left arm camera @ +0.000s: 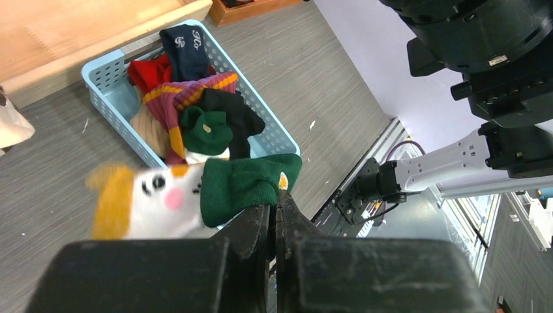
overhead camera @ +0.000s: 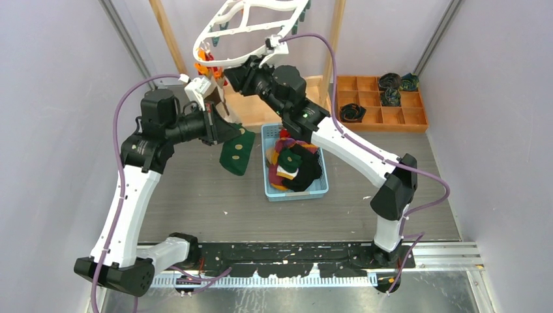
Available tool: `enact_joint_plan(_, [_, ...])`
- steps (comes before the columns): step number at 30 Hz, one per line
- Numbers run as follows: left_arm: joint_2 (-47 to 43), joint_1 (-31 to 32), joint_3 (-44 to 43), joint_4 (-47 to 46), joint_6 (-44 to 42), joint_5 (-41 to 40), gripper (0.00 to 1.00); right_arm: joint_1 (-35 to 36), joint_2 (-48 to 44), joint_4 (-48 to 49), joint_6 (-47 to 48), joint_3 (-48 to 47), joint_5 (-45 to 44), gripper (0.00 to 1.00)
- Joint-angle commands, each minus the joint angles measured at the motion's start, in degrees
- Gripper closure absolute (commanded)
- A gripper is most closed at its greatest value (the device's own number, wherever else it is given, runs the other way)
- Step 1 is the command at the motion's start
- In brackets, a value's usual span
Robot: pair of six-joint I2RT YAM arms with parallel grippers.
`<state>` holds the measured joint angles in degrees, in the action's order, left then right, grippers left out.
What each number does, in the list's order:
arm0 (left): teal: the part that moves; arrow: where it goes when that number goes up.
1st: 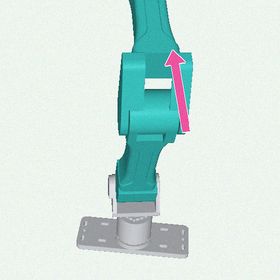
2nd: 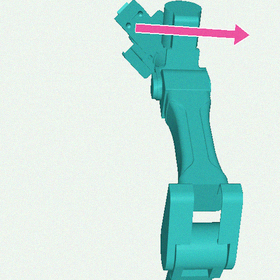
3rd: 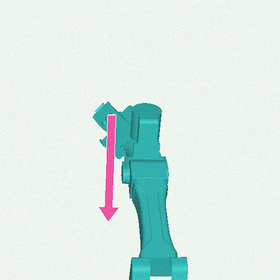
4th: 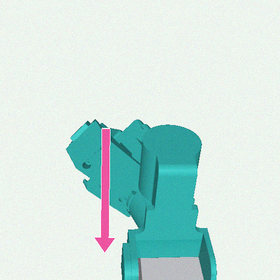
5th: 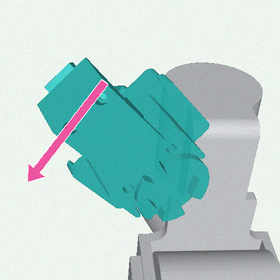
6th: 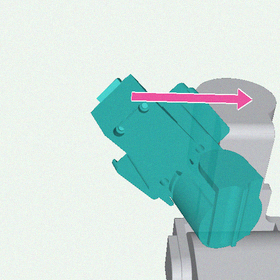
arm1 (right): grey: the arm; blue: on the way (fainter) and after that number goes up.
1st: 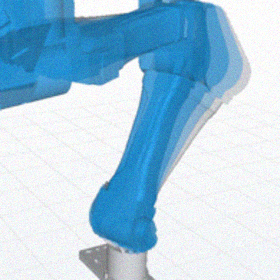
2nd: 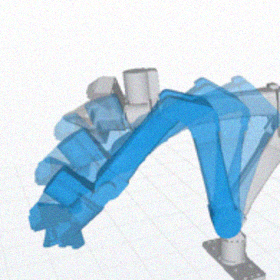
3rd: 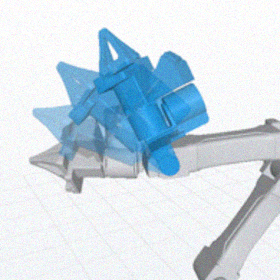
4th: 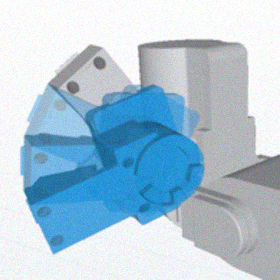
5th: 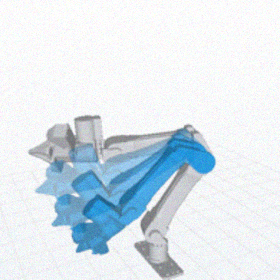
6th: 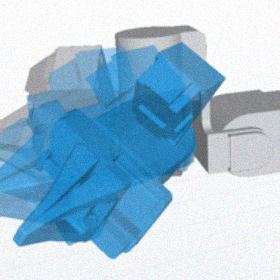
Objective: Remove the socks clipped to the hanger
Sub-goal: Remove the sock from the hanger, then place the sock in the bin.
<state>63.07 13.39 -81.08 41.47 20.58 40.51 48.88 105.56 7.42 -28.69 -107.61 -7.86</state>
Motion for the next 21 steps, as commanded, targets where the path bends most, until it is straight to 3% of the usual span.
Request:
enact_joint_plan(1, [-1.35,0.24,0.19,0.28,-1.33,-0.12,1.0,-0.48,-5.64,5.22,-0.86,1.37,2.27,0.94])
enact_joint_plan(3, [-1.72,0.24,0.29,1.01,-2.36,-0.02,1.0,-0.77,-7.89,7.31,-0.84,4.74,4.26,0.81])
enact_joint_plan(4, [-1.91,0.24,0.38,1.32,-3.11,0.1,1.0,-0.88,-9.41,8.76,-0.82,7.34,4.45,0.65])
enact_joint_plan(5, [-2.23,0.24,0.47,1.55,-3.97,0.14,1.0,-0.9,-11.27,10.49,-0.79,10.35,4.36,0.15])
enact_joint_plan(6, [-2.55,0.24,0.59,1.64,-4.98,0.13,1.0,-0.97,-13.14,12.68,-0.51,13.6,4.41,0.02])
enact_joint_plan(10, [-4.17,0.35,0.9,0.86,-6.78,0.92,1.0,-0.98,-20.19,16.32,1.0,24.7,6.61,0.0])
enact_joint_plan(17, [-2.63,0.41,-2.24,4.18,-6.84,3.29,1.0,-1.08,-32.09,27.1,7.01,45.58,29.29,0.0])
enact_joint_plan(21, [-1.96,0.48,-2.68,3.76,-4.39,5.44,1.0,-0.99,-34.42,24.16,11.06,48.23,37.01,0.0])
